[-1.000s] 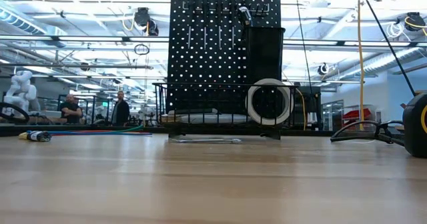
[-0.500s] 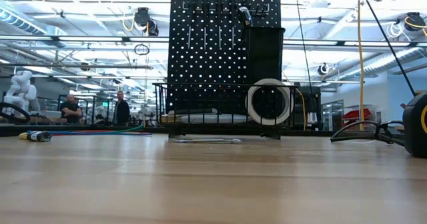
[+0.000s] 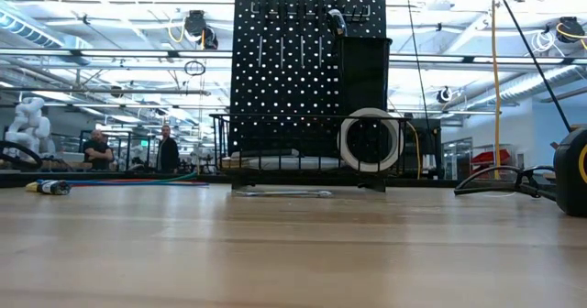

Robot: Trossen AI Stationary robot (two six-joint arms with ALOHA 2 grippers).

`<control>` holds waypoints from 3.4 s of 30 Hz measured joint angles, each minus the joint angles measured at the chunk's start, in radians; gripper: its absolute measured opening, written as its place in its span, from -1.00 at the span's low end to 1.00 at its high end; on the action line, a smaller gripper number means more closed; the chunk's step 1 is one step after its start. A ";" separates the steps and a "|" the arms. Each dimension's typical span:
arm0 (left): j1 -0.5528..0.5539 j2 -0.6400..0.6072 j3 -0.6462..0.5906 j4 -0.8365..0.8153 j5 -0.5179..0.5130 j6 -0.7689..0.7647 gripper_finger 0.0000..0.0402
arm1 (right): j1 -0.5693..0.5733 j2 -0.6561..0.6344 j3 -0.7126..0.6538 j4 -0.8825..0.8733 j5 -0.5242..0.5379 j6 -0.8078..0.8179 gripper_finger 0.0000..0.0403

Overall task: Hang tools onto peg board
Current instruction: Put the wrench into the pegboard bin

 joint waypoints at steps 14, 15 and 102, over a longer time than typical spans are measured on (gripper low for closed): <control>0.008 0.002 0.000 -0.003 -0.055 -0.015 -0.94 | -0.004 0.000 0.000 0.001 -0.032 0.002 -0.55; 0.008 0.002 0.000 -0.004 -0.056 -0.016 -0.94 | -0.005 0.000 0.000 0.000 -0.032 0.002 -0.59; 0.039 -0.303 0.001 -0.087 -0.173 1.442 0.18 | -0.413 -0.729 -0.770 -0.055 -0.313 1.710 -0.99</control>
